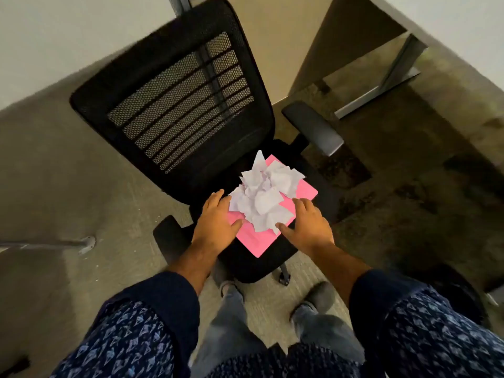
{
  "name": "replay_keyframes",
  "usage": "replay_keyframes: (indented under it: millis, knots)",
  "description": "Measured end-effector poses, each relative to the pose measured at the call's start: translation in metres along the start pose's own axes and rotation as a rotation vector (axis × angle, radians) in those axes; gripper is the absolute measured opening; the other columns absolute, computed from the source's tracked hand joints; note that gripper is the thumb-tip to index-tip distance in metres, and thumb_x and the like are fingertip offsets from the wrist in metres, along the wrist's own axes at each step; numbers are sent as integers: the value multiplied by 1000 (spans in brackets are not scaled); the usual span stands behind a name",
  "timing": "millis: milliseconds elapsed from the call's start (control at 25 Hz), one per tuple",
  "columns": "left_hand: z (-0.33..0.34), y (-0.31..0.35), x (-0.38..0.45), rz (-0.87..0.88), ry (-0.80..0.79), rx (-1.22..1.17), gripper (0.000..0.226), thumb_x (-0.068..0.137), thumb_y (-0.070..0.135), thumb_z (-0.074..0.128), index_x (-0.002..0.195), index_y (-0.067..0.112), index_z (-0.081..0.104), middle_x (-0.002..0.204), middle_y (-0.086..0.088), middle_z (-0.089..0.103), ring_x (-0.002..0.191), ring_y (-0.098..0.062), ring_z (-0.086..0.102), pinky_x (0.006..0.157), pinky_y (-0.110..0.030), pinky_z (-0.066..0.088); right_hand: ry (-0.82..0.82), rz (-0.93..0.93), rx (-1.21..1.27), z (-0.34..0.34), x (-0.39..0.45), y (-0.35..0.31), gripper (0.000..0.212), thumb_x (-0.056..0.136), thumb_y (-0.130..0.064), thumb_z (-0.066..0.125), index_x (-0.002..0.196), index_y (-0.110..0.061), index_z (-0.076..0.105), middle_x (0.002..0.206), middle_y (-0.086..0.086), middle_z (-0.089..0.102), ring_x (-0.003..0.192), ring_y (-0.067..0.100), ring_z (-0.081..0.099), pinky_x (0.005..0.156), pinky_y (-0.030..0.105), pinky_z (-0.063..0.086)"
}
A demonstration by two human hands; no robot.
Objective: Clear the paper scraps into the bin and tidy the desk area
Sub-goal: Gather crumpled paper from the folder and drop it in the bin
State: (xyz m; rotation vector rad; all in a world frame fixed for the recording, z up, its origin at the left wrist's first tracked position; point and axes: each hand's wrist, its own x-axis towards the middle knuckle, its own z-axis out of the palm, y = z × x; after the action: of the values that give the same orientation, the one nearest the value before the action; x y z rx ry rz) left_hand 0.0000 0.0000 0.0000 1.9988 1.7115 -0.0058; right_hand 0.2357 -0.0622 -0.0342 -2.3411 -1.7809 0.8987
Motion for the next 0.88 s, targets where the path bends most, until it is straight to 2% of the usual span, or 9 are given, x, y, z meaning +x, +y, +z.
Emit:
replay_keyframes:
  millis: [200,320,400,520,600,680,760,880]
  knots:
    - [34,-40,59,-85,-129,-187,54,91,31,79,140,16,63,149,-2,53,136,-25,52,108,-37,48,-53,183,226,53,42,-12,70,94,-50,72,153,-21,47,154,5,51,134,30,57,107,48,54]
    - [58,-63,89,-130,-231,-272,45,92,26,78,135,16,67,133,3,58,121,-18,58,94,-28,45,-6,313,445,84,82,-25,58,95,-35,75,147,-19,54,148,6,58,125,28,63,105,43,56]
    - [75,-78,98,-153,-305,-324,35,93,20,76,127,23,71,119,11,56,113,-13,57,90,-24,42,47,383,516,99,108,-30,59,95,-27,78,148,-20,53,150,6,57,127,29,62,106,40,56]
    - [97,-100,103,-166,-411,-417,34,93,17,76,112,43,64,110,27,57,109,-5,56,80,-8,39,78,332,329,125,143,-33,70,94,-20,78,155,-21,44,158,7,48,138,33,54,112,45,50]
    - [108,-113,105,-194,-445,-470,35,94,19,76,119,40,66,118,26,58,113,-3,55,78,-2,35,59,261,112,138,162,-31,79,93,-22,80,159,-23,37,162,7,43,141,35,50,111,49,51]
    - [114,-121,109,-227,-442,-478,39,95,24,77,131,30,67,124,20,55,114,-3,53,82,-8,38,47,231,-53,146,178,-30,82,92,-27,81,160,-24,35,161,8,43,141,35,50,110,51,51]
    - [117,-125,111,-247,-444,-481,39,95,25,76,133,27,67,124,17,55,115,-3,51,90,-18,40,50,212,-138,152,186,-27,76,91,-31,82,155,-24,42,155,8,49,138,35,52,112,55,47]
    - [119,-127,119,-267,-442,-538,34,96,22,74,129,26,69,124,16,61,115,-4,54,85,-13,41,80,154,-207,159,194,-22,52,94,-23,77,142,-20,56,138,9,62,126,35,58,110,58,46]
